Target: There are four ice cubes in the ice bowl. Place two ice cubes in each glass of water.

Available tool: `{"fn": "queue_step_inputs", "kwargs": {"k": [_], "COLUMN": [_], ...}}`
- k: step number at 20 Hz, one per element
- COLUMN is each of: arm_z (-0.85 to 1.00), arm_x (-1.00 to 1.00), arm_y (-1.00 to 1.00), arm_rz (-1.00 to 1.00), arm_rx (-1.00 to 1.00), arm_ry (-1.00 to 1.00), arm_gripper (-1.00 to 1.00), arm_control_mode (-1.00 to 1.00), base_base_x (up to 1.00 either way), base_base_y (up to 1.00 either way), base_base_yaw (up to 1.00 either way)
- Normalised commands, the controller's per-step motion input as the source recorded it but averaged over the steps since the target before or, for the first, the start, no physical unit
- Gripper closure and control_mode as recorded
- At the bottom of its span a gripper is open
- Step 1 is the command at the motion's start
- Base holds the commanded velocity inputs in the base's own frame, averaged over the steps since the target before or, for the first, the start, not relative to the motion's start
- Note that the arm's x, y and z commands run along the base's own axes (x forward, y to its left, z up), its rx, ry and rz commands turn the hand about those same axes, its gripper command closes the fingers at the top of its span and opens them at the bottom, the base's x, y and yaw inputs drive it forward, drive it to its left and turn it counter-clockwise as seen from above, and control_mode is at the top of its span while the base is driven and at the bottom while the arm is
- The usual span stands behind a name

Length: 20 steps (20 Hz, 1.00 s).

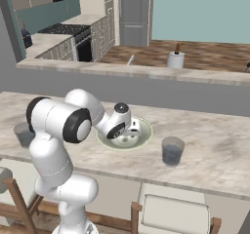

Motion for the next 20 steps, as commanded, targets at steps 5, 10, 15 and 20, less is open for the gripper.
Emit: {"fn": "queue_step_inputs", "kwargs": {"k": [5,10,15,20], "arm_z": [-0.11,-0.20,-0.16,-0.03], "arm_x": [0.05,-0.05,-0.01,-0.07], "arm_y": [-0.03,-0.17,-0.01,-0.17], "arm_rz": [0.00,-0.02,-0.04,-0.05], "arm_rx": [0.00,0.00,0.00,0.00], "arm_ry": [0.00,0.00,0.00,0.00], "arm_gripper": [1.00,1.00,1.00,1.00], "arm_control_mode": [-1.00,-1.00,-1.00,-1.00], "base_base_x": [0.00,0.00,0.00,0.00], "base_base_y": [0.00,0.00,0.00,0.00], "base_base_yaw": [0.00,0.00,0.00,0.00]}}
